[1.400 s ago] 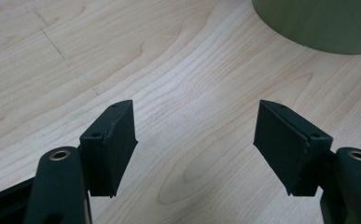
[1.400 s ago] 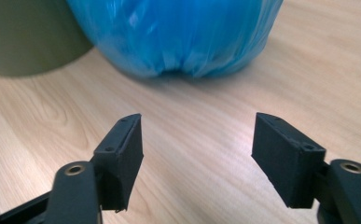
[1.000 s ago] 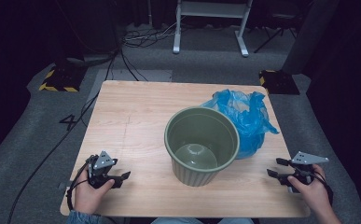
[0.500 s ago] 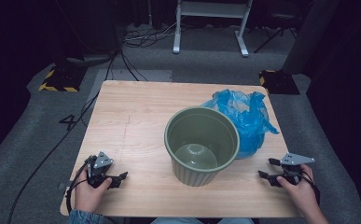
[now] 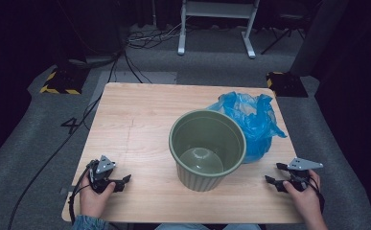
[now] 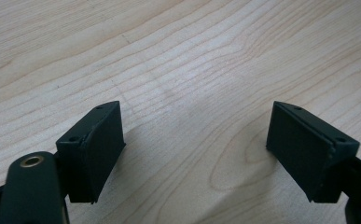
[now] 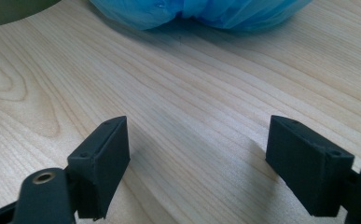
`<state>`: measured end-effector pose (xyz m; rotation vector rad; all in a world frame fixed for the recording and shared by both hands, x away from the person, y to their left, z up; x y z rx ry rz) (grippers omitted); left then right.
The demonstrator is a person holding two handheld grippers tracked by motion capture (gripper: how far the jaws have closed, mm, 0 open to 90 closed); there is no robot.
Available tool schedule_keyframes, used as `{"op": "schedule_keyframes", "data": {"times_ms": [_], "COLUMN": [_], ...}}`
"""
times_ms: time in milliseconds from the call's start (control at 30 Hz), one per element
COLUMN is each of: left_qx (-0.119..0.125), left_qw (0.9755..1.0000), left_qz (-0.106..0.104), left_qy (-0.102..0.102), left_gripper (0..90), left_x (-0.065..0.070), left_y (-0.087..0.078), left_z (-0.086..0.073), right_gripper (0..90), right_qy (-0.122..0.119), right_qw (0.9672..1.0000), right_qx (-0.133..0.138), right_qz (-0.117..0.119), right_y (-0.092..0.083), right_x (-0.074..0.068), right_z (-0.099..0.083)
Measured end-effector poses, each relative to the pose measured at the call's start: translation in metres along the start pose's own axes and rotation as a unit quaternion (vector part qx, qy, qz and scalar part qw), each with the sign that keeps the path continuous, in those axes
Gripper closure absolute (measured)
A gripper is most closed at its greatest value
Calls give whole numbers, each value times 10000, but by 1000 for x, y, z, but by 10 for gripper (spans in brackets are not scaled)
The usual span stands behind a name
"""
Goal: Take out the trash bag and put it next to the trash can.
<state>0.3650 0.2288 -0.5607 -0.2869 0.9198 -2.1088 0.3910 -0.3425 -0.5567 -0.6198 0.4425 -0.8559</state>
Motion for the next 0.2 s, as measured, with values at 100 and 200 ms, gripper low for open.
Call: {"op": "schedule_keyframes", "data": {"times_ms": [100,200], "left_qx": [-4,-9], "left_qw": [10000,10000], "left_qz": [-5,-7], "left_qy": [-4,-3], "left_gripper": [171,171], "left_x": [0,0], "left_y": [0,0], "left_z": [0,0], "right_gripper": [211,211], "right_qy": [21,21], "right_qw": [10000,10000], "right_qx": [-5,-5], "right_qz": [29,29], "right_y": [0,0], "right_x": [0,0], "right_z": [0,0]}}
Point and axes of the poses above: each handheld gripper's, and its own axes: y roughly forward along the jaws, z roughly out of its top, x roughly to its right, the point moved 8 cm from there along y, roughly forward along the jaws, and after that the axes turned 9 degrees about y, right-handed, at the moved point
